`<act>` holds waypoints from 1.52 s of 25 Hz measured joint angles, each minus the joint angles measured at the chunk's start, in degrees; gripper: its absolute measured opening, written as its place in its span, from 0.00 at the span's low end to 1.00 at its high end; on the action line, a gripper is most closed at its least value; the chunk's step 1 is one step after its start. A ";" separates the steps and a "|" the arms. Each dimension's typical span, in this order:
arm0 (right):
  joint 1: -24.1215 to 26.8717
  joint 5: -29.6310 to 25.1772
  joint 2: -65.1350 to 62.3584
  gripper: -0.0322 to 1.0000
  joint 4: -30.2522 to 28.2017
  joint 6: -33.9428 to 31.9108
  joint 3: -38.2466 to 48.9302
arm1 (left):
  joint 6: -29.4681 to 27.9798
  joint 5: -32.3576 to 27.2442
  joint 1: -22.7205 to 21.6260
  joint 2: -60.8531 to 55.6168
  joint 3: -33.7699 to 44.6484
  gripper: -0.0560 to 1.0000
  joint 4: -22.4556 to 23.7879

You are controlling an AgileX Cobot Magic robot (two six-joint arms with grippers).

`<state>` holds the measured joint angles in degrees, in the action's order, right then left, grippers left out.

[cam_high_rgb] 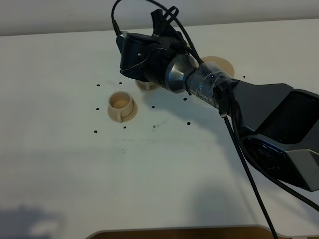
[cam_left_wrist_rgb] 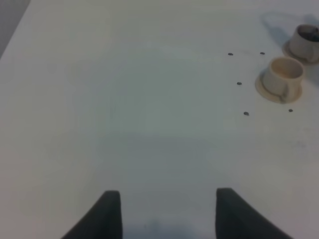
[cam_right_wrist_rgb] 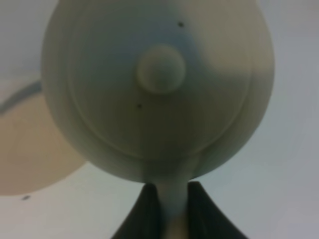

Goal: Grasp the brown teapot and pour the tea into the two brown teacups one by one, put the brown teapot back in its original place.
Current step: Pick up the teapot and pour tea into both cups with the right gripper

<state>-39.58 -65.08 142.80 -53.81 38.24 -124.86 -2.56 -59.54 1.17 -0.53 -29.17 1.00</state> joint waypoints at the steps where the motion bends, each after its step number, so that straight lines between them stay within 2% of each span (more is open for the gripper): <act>1: 0.00 -0.15 0.00 0.14 0.13 -1.09 0.00 | 0.00 0.00 0.00 0.00 0.00 0.49 0.00; 6: 0.11 -1.44 -0.06 0.14 1.68 -6.70 0.00 | 0.00 0.00 0.00 0.00 0.00 0.49 0.00; 9: 0.91 -2.47 -0.96 0.14 5.53 -11.02 0.00 | 0.00 0.00 0.00 0.00 0.00 0.49 0.00; 14: 3.42 -4.58 -3.30 0.14 15.56 -18.07 -0.20 | 0.00 0.00 0.00 0.00 0.00 0.49 0.00; 22: 6.50 -4.80 -5.26 0.14 29.04 -26.80 -0.49 | 0.00 0.00 0.00 0.00 0.00 0.49 0.00; 28: 10.43 -4.86 -6.72 0.14 42.03 -28.72 -0.49 | 0.04 0.00 0.00 0.00 0.00 0.49 0.00; 38: 12.26 -4.10 -6.82 0.14 47.53 -29.46 -0.49 | 0.04 0.00 0.00 0.00 0.00 0.49 0.00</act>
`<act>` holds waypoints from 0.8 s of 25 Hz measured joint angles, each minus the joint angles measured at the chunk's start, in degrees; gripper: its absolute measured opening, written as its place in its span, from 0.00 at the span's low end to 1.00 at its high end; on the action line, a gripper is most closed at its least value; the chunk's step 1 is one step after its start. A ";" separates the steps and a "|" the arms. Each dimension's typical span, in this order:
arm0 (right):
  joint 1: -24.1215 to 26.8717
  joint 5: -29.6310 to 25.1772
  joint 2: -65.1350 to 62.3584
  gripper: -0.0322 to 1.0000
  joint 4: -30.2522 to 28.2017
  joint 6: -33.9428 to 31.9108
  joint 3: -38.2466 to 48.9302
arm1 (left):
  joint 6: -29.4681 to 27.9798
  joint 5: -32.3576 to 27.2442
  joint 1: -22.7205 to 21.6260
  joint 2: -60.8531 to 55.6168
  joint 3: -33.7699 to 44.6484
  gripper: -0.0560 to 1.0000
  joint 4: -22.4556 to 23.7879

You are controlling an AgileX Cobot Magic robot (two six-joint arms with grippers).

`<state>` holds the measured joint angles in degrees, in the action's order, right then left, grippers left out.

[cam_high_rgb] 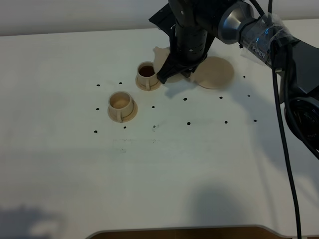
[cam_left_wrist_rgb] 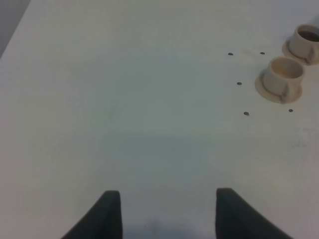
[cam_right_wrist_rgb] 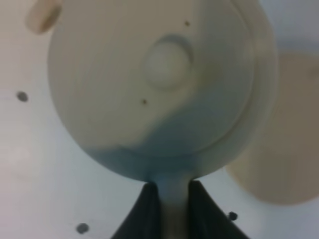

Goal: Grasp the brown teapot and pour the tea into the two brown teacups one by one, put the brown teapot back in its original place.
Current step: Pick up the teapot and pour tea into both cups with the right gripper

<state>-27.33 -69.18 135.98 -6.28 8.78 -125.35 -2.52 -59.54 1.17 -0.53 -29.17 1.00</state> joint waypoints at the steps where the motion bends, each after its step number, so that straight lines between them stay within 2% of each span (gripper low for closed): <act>1: 0.07 0.00 0.00 0.14 0.33 -0.13 0.00 | 0.00 0.00 0.00 0.00 0.00 0.49 0.00; 10: 0.19 -0.75 0.00 0.14 1.00 -1.37 0.00 | 0.00 0.00 0.00 0.00 0.00 0.49 0.00; 20: 0.20 -1.04 -1.70 0.14 4.41 -1.29 0.00 | 0.00 0.00 0.00 0.00 0.00 0.49 0.00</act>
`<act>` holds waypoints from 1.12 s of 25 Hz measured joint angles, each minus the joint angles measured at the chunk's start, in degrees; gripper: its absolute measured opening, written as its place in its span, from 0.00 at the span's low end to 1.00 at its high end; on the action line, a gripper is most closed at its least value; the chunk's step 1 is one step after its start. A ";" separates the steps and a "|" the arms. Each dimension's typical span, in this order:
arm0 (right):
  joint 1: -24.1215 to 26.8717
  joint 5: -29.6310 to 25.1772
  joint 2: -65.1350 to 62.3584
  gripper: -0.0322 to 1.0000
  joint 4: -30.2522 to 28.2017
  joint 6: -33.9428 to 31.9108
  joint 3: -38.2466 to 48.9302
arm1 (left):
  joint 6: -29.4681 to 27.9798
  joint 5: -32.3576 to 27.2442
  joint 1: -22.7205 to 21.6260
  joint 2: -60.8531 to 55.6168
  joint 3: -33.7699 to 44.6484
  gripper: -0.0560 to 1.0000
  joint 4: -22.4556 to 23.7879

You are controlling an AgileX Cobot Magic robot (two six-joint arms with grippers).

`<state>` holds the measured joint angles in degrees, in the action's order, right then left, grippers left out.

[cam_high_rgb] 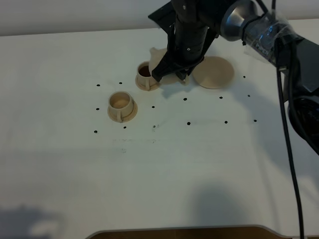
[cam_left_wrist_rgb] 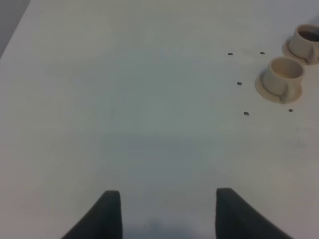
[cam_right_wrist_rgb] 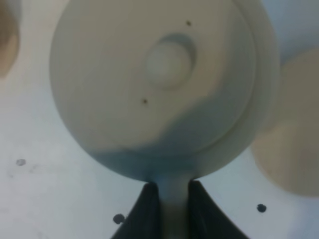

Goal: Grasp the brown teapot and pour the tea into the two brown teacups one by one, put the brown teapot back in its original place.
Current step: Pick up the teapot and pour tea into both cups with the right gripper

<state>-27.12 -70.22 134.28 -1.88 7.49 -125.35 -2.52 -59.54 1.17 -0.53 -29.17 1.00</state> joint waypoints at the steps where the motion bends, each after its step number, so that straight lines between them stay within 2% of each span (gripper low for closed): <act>1: 0.00 0.00 -0.44 0.14 0.05 0.06 0.00 | 0.00 0.00 0.00 0.00 0.00 0.49 0.00; 4: 0.00 0.07 -1.84 0.14 0.68 0.30 1.01 | 0.00 0.00 0.00 0.00 0.00 0.49 0.00; 8: 0.00 1.89 -4.91 0.14 1.42 0.40 8.52 | 0.00 0.00 0.00 0.00 0.00 0.49 0.00; 13: 0.05 14.53 -8.94 0.14 1.88 0.35 20.11 | 0.00 0.00 0.00 0.00 0.00 0.49 0.00; 17: 0.05 20.83 -8.94 0.14 1.88 0.35 23.83 | 0.00 0.00 0.00 0.00 0.00 0.49 0.00; 22: 0.05 21.45 -8.45 0.14 1.88 1.38 24.62 | 0.00 0.00 0.00 0.00 0.00 0.49 0.00; 28: -1.13 19.80 -9.21 0.14 1.18 5.58 24.62 | 0.00 0.00 0.00 0.00 0.00 0.49 0.00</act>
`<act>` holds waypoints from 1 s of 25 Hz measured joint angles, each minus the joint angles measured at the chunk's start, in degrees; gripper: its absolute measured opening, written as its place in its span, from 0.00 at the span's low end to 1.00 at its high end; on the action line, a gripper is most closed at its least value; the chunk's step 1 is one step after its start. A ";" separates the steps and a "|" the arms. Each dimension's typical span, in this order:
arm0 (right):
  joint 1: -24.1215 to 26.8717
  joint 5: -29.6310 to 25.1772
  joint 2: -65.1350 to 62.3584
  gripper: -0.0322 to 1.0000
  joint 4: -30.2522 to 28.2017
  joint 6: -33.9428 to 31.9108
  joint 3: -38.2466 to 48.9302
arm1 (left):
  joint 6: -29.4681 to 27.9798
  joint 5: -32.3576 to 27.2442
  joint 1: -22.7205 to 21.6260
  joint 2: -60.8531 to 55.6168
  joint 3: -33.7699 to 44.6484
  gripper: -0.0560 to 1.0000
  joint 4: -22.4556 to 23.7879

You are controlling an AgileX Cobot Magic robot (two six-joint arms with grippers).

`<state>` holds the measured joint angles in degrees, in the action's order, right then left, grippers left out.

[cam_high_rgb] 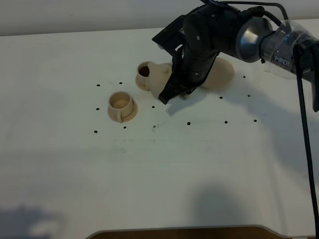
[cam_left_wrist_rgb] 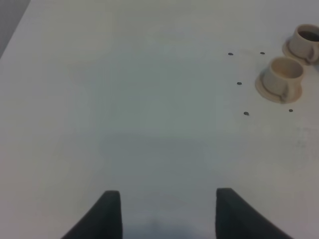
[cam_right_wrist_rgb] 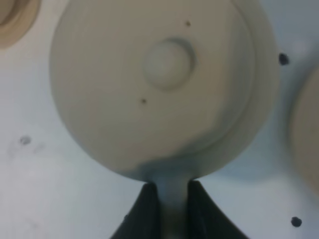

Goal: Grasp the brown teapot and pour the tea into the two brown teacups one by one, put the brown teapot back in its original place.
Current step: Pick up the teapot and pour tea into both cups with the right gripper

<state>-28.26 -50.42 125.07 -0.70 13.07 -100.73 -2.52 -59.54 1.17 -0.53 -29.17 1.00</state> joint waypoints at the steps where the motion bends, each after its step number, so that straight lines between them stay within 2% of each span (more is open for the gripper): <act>1: -0.64 -0.43 -0.59 0.14 -1.01 0.50 0.00 | 0.00 0.00 0.00 0.00 0.00 0.49 0.00; 10: -9.85 -1.19 -2.08 0.14 -17.38 1.42 0.00 | 0.00 0.00 0.00 0.00 0.00 0.49 0.00; 18: -15.16 -2.72 -1.28 0.14 -30.98 1.66 -0.05 | 0.00 0.00 0.00 0.00 0.00 0.49 0.00; 25: -17.29 -4.55 2.06 0.14 -35.55 1.72 -0.05 | 0.00 0.00 0.00 0.00 0.00 0.49 0.00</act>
<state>-45.55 -54.97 127.13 -36.25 14.79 -100.78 -2.52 -59.54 1.17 -0.53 -29.17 1.00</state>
